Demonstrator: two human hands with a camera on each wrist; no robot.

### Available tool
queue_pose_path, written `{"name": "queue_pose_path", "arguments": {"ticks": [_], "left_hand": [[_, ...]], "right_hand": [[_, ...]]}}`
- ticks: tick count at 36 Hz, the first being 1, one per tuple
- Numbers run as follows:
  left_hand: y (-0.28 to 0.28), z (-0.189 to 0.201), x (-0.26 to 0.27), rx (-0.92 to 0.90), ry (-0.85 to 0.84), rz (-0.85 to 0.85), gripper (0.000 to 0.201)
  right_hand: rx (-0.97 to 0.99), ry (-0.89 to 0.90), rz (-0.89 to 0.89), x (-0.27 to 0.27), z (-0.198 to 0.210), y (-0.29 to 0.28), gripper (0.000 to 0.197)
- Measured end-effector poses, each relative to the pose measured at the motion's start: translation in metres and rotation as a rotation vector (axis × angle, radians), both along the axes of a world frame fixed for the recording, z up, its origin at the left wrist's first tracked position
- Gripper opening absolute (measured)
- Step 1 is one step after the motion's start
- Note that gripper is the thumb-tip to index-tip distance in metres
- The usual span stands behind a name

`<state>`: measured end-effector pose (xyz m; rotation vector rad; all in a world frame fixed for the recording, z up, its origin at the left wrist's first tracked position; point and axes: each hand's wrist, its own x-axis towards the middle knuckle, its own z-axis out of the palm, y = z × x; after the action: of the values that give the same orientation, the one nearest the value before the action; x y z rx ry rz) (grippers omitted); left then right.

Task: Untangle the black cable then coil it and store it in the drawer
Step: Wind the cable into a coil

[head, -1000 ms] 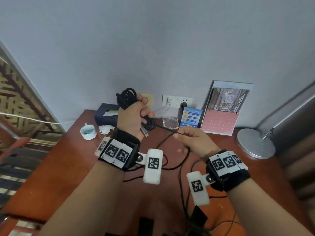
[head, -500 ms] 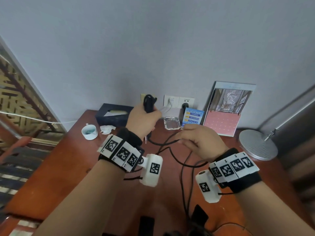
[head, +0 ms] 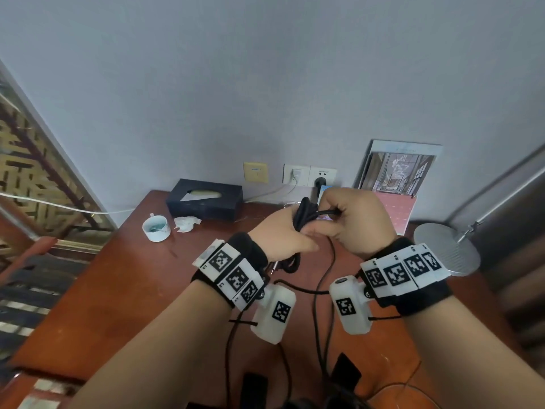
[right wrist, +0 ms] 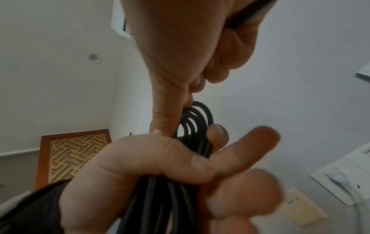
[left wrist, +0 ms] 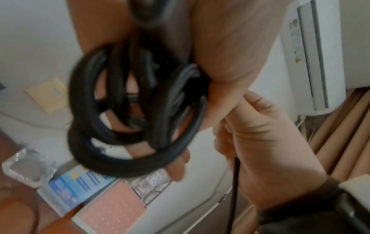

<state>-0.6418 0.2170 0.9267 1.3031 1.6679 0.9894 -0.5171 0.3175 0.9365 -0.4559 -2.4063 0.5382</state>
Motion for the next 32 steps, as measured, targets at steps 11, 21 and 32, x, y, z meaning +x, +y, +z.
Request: {"name": "queue_pose_path", "arguments": {"ticks": [11,21,32], "left_hand": [[-0.002,-0.006,-0.002,0.107,-0.693,0.355,0.023],[-0.001,0.002,0.005,0.219,-1.1,0.381,0.028],[0.004,0.0,0.008,0.34,-1.053,0.433,0.027]], "right_hand": [[-0.574,0.356,0.07,0.008,-0.001,0.005,0.019],[-0.531,0.552,-0.152,0.003,-0.019,-0.002,0.024],[-0.251,0.267,0.012,-0.007,-0.022,-0.022,0.031]]}}
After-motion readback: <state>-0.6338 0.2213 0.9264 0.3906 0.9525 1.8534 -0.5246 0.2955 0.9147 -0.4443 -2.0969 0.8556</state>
